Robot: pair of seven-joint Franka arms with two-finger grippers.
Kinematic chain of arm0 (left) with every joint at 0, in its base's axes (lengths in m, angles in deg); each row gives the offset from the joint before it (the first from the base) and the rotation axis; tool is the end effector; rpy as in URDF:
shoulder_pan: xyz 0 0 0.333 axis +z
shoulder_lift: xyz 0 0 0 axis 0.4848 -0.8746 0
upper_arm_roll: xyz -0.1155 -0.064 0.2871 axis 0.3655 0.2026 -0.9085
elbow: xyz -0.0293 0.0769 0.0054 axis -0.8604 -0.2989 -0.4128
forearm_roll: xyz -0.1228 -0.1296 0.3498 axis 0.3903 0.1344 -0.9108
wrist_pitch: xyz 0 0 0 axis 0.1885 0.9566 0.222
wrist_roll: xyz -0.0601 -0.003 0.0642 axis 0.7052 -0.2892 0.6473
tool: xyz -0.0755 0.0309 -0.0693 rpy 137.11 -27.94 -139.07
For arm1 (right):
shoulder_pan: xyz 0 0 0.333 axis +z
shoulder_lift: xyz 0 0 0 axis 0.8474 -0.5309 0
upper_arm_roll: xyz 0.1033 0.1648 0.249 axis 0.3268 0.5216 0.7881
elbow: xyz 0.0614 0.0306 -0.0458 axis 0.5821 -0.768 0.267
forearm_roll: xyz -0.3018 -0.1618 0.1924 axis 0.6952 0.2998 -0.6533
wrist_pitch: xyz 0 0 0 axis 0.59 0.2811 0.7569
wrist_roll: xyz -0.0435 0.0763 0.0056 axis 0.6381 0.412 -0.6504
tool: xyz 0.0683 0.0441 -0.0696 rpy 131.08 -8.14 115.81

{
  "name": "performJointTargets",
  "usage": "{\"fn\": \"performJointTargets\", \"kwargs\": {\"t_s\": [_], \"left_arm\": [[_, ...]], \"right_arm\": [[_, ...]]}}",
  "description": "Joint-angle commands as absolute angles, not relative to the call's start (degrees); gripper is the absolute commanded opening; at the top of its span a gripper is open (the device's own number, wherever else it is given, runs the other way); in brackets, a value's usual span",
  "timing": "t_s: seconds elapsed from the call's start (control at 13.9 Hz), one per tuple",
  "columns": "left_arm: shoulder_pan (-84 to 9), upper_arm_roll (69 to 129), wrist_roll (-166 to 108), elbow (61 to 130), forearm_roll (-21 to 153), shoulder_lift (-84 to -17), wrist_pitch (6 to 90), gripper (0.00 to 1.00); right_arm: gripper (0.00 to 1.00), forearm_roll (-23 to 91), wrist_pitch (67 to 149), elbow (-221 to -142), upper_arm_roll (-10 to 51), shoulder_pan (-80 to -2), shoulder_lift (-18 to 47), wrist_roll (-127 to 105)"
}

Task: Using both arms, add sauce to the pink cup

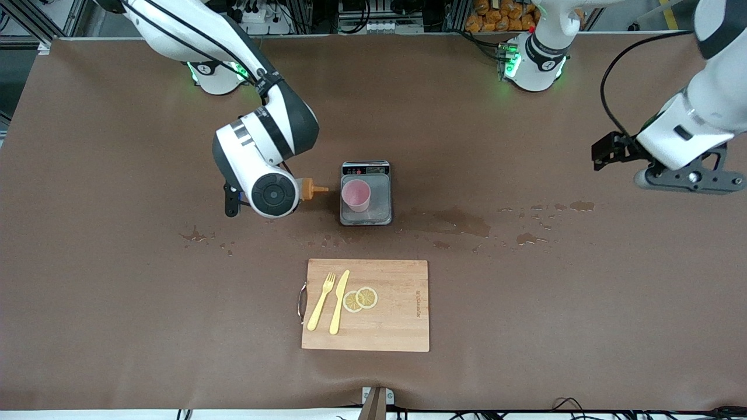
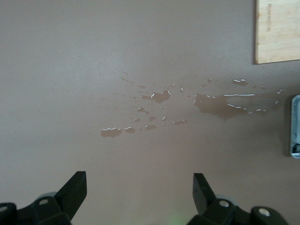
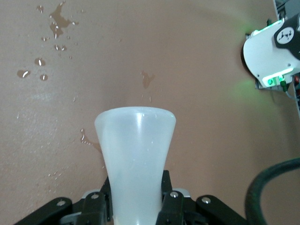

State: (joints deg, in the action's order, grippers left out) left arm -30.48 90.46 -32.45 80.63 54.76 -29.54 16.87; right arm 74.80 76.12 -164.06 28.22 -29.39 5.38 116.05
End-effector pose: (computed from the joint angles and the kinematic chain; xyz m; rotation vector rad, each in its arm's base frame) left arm 0.5648 -0.0993 0.6146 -3.0950 0.2193 0.0852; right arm 0.5586 0.3215 0.3357 1.8376 -1.8473 -0.1080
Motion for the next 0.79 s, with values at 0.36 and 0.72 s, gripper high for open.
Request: {"fn": "performJointTargets", "kwargs": {"t_s": [0.36, 0.72], "left_arm": [[-34.62, 84.57, -32.52, 82.59, 57.67, -23.91, 15.32, 1.00], [-34.36, 85.00, -26.79, 82.50, 58.38, -23.91, 15.32, 1.00]], "right_arm": [[0.23, 79.20, 73.82, -163.32, 27.72, -26.82, 4.33, 120.19], [0.16, 79.20, 73.47, -163.23, 27.72, -25.59, 4.15, 120.27]]}}
